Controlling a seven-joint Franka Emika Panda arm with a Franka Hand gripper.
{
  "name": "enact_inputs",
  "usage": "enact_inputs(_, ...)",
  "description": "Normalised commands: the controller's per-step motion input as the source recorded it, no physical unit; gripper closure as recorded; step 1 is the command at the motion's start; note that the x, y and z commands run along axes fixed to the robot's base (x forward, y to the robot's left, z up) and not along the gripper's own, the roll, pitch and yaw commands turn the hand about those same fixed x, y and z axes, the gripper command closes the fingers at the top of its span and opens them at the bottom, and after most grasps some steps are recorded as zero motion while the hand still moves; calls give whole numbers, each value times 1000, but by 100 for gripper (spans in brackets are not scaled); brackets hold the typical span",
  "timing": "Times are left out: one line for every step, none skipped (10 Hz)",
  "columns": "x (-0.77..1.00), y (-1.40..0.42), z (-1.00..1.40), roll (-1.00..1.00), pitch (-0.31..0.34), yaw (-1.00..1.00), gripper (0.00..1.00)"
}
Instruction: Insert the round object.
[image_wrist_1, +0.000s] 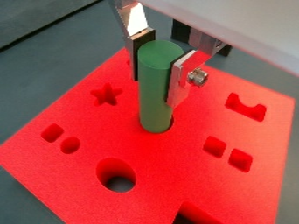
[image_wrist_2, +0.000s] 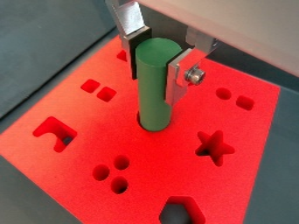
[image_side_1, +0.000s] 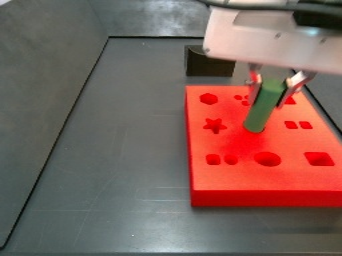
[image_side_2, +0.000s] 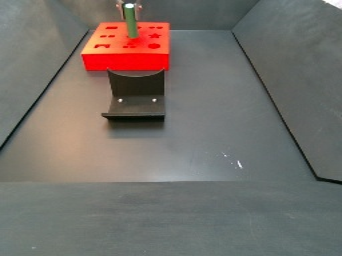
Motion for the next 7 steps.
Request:
enact_inputs(-63, -20, -883, 0, 41, -43, 100)
enact_inputs(-54, 0, -986, -76, 19, -86, 100)
enact_inputs(-40, 0, -963, -97, 3, -94, 100)
enact_inputs(-26, 0, -909, -121, 13, -80, 100)
enact_inputs(0, 0, -531, -30, 113, -34, 100)
enact_inputs(-3, -6, 0, 6, 0, 0, 100)
enact_inputs(0, 0, 0, 0, 0, 0, 100)
